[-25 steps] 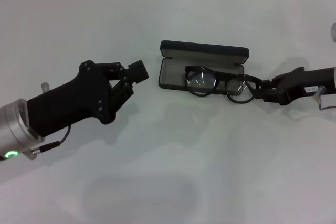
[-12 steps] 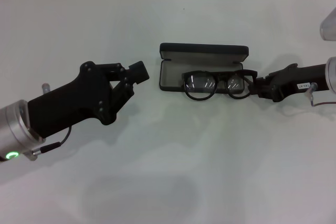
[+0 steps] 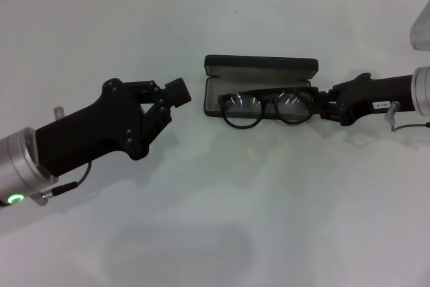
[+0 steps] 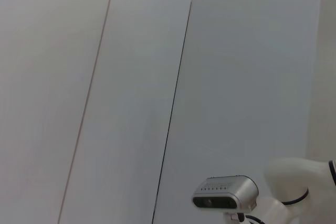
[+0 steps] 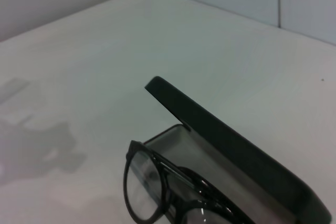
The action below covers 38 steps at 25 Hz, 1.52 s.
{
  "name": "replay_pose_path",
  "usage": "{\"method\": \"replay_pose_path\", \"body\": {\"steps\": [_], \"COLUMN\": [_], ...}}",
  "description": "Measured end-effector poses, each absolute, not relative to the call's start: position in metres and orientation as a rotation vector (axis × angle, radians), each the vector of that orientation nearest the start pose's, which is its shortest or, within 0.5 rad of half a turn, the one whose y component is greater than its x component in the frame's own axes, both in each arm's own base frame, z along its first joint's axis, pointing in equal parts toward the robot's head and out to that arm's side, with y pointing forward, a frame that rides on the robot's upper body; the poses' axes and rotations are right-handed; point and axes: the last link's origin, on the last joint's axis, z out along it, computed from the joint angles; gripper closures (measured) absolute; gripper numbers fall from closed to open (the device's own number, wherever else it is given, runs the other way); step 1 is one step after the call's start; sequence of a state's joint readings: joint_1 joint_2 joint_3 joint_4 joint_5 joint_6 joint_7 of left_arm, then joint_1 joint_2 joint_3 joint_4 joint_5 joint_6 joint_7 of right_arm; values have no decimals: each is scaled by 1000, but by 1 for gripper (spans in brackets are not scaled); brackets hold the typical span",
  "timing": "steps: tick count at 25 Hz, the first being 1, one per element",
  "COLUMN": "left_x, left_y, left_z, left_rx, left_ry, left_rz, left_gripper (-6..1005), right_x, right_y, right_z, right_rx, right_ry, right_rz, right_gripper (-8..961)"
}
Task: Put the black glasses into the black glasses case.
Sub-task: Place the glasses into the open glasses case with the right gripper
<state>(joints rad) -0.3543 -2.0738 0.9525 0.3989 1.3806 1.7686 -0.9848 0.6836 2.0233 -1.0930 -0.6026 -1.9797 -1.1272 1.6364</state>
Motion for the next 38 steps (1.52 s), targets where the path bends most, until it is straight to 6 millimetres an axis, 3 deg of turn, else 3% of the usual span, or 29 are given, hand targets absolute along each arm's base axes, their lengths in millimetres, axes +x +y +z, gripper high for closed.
{"method": "replay_pose_path", "body": {"steps": [23, 38], "left_x": [-257, -258], "left_y": [264, 263], "left_z": [-15, -16], "left_rx": [-2491, -2492], "left_ry": [-419, -424], "left_rz": [-1326, -1326], "left_gripper": [938, 936], "right_x": [228, 236], "right_y": [403, 396], "right_z": [-29, -30], "right_rx": [-2654, -2666], "right_ry": [634, 726], "right_rz": [340, 340], "right_gripper": [731, 725]}}
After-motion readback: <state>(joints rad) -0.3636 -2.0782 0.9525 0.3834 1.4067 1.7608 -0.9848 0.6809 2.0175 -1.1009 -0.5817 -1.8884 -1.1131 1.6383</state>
